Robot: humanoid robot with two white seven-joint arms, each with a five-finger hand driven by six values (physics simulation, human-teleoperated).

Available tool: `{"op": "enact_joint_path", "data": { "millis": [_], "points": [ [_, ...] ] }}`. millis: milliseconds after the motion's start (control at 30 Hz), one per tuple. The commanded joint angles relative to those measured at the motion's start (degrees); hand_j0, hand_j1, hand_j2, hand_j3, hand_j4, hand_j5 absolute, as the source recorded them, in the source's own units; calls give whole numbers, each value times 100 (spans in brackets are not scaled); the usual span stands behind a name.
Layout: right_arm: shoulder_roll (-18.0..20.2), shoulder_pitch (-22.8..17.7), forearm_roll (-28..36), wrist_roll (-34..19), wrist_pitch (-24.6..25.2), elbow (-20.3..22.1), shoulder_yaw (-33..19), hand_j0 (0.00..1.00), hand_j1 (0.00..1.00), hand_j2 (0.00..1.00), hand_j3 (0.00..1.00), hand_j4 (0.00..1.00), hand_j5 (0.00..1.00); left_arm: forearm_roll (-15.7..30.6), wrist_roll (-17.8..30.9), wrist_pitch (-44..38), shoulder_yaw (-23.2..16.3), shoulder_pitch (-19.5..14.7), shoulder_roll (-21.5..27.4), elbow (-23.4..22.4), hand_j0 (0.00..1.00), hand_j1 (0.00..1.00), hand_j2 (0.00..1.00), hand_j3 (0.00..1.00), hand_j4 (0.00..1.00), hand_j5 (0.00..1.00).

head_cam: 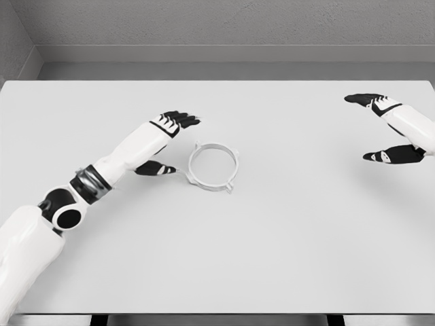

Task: Assemble PVC drainage pipe clamps

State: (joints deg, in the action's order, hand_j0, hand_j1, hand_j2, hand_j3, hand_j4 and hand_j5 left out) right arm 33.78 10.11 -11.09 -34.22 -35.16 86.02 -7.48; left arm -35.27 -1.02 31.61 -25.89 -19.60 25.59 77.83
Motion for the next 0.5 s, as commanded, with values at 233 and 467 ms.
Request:
{"op": "enact_joint_path", "data": {
  "millis": [233,467],
  "points": [
    [6,0,46,-5,16,3,1,100,100,100,100,100,100,47,-4,56,286,0,421,57,100,100,100,100,100,100],
    [-3,9,46,3,16,3,1,100,100,100,100,100,100,538,-4,293,93,97,359,180,100,100,100,100,100,100]
  ]
}}
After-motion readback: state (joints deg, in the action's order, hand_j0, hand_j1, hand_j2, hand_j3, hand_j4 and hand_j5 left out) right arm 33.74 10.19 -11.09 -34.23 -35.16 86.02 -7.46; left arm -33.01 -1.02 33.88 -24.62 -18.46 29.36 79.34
